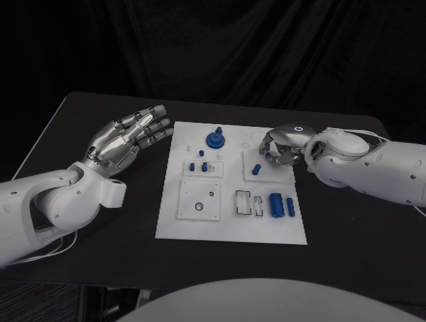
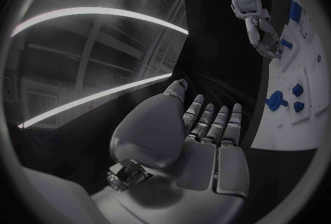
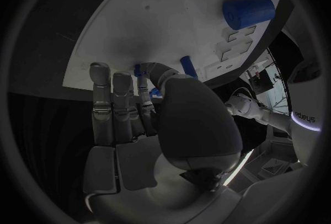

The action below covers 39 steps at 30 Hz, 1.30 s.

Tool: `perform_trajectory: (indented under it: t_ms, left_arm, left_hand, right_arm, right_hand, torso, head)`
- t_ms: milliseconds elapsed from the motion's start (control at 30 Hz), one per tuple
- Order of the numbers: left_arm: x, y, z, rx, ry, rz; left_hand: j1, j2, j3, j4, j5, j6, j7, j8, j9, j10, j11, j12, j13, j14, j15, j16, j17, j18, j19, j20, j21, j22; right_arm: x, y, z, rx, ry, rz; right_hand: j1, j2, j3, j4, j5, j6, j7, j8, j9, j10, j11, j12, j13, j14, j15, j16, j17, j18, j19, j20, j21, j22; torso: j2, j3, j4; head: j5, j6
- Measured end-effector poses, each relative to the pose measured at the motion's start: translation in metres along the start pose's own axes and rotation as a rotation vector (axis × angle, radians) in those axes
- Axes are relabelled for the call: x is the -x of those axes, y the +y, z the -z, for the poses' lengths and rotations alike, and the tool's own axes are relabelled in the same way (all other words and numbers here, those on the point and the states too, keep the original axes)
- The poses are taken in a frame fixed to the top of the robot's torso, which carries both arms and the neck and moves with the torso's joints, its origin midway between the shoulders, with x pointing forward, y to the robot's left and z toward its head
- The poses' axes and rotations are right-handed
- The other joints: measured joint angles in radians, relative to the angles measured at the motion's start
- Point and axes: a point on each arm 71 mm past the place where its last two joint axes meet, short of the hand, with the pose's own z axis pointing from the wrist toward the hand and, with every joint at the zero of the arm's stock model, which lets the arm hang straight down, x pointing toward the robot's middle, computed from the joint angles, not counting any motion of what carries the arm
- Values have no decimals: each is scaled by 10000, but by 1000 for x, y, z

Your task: Assemble the parts on the task board

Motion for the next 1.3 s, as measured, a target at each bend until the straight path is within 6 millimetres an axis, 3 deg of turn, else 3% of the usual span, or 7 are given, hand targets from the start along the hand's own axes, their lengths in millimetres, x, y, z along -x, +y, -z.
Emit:
perform_trajectory:
  t_ms: [100,233,500,633,700,967,1300]
  left_arm:
    - [-1,1,-1,1,44,27]
    - [-1,1,-2,2,72,41]
    - [0,1,-3,1,85,41]
    - [1,2,-3,0,87,39]
    - [1,2,-3,0,86,39]
    - [2,2,-3,-1,80,35]
    - [4,1,-3,-3,61,21]
  left_hand:
    - [0,0,-3,-3,0,35,-35,0,0,0,0,0,0,0,0,0,0,0,0,0,0,18]
    - [0,0,14,-68,0,36,-36,-1,0,-33,34,0,0,0,0,0,0,1,0,0,0,22]
    - [0,0,83,-137,47,36,-36,-2,-9,-33,34,0,1,34,34,38,-2,1,141,1,39,105]
    - [0,0,111,-164,47,36,-36,-2,-20,-33,34,0,1,41,41,79,-2,-11,213,1,77,122]
    - [0,0,111,-164,47,36,-36,-2,-20,-34,34,0,1,69,70,79,-3,-158,213,1,77,128]
    - [0,0,167,-220,47,36,-36,-2,-29,-70,70,0,1,88,89,123,7,-156,269,17,77,137]
    - [0,0,195,-247,140,35,-36,-3,-39,-70,69,0,2,140,141,186,17,-155,320,-34,77,153]
  right_arm:
    - [-1,0,0,-14,-21,-46]
    - [-2,-1,0,-49,-31,-126]
    - [-4,-2,0,-95,-56,-250]
    - [-5,-2,0,-102,-71,-305]
    - [-6,-2,0,-107,-83,-320]
    - [-6,-2,0,-78,-171,-421]
    - [-9,-3,2,-32,-422,-720]
  right_hand:
    - [-107,107,-144,-145,0,-2,0,285,399,238,-52,324,123,42,-28,81,-30,0,38,-38,65,0]
    - [-209,209,-346,-346,1,-135,54,1004,1291,392,-174,1003,513,131,-117,170,-53,1,141,-73,156,0]
    - [-262,261,-344,-428,-129,-507,110,1464,1998,336,-230,1772,1024,167,-153,208,-101,0,177,-109,156,0]
    - [-261,261,-291,-482,-129,-592,125,1525,2144,304,-271,2026,1194,167,-153,208,-119,0,212,-144,156,-1]
    - [-261,261,-274,-498,-129,-597,130,1558,2186,339,-305,2107,1250,167,-153,208,-133,0,212,-144,156,-1]
    - [-259,262,-39,-732,18,-682,216,1694,2379,481,-442,2335,1380,138,-253,207,-202,0,269,-213,155,-1]
    - [4,324,127,-901,103,-806,341,1932,2645,644,-282,2195,1217,63,-248,-12,-490,0,211,-287,183,-1]
  torso:
    - [-1,-11,0]
    - [-3,-22,-8]
    - [-6,-33,-6]
    - [-6,-34,-4]
    - [-6,-35,-3]
    - [10,-34,-6]
    - [12,-26,-12]
  head:
    - [13,0]
    - [17,0]
    - [10,0]
    - [18,0]
    - [21,0]
    - [28,0]
    - [26,0]
